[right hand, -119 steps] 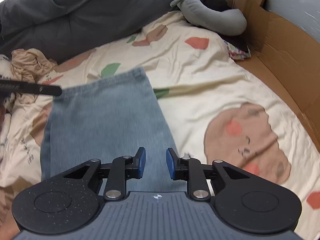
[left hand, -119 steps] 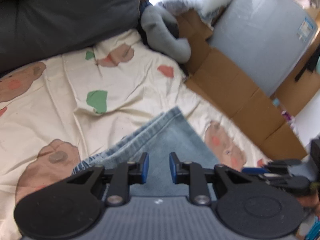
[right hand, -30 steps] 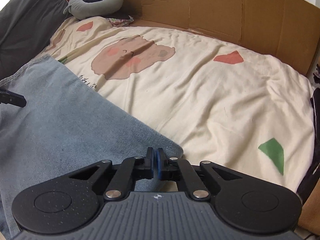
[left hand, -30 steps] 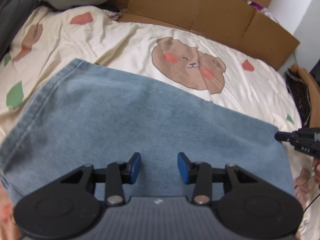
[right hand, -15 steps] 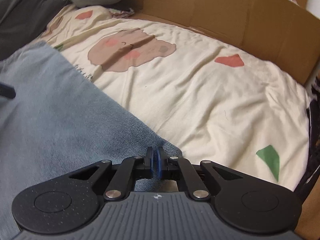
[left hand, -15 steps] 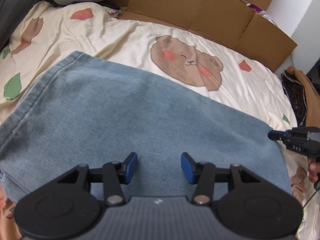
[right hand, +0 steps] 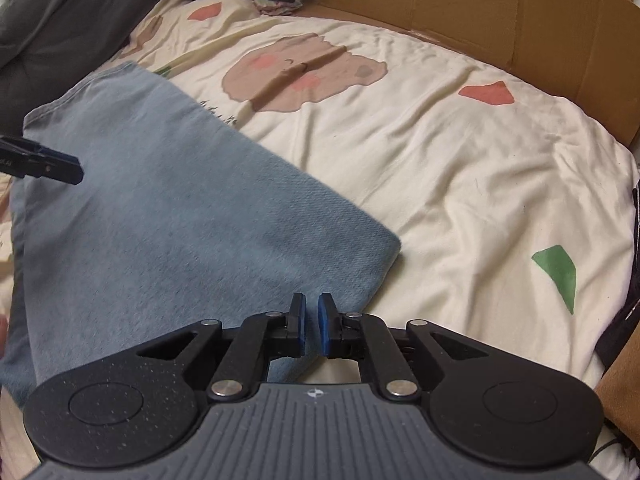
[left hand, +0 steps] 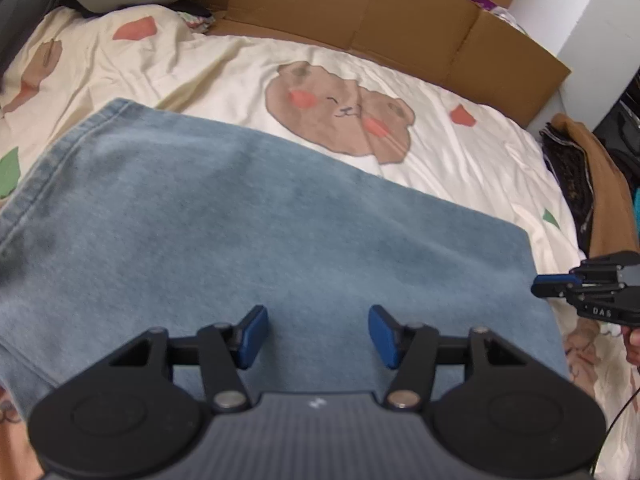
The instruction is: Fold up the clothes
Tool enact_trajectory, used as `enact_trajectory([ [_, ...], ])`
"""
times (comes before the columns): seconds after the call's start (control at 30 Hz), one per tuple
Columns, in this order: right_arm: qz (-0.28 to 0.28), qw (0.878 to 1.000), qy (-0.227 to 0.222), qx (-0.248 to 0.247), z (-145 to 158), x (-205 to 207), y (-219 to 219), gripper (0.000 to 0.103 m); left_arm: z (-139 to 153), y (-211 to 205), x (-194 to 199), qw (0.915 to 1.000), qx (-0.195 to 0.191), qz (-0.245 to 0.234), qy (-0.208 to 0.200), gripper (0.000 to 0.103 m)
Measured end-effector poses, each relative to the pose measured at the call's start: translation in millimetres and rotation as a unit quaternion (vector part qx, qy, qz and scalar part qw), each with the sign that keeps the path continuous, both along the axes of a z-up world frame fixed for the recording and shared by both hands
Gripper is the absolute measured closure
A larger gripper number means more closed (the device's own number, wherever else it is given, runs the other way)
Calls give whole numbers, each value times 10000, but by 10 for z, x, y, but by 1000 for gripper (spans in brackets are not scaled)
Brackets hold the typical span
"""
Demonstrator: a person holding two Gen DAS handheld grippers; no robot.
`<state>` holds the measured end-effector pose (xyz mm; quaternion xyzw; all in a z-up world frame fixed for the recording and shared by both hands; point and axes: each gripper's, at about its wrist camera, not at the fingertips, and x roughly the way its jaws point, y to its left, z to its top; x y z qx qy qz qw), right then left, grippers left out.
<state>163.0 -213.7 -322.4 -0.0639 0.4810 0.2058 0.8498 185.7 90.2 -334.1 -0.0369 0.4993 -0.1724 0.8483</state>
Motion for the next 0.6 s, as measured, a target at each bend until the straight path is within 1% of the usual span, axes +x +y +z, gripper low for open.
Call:
enact_trajectory([
  [0.1, 116, 9999, 48, 7, 25, -101, 30, 90, -13, -34, -90, 9999, -56, -137, 29, 44],
  [0.23, 181, 9997, 101, 92, 27, -238, 60, 89, -44, -132, -186, 9991, -6, -410, 80, 46],
  [0.33, 386, 9990, 201, 107, 51, -334, 119, 89, -48, -192, -219, 9987, -35, -500, 125, 46],
  [0.43, 623, 9977, 277, 58, 75, -428, 190, 89, -28, -241, -238, 9981, -141, -574, 174, 50],
  [0.6, 678, 9966, 454, 99, 102, -579, 226, 89, 19, -324, -353, 9953, -181, -917, 245, 52],
])
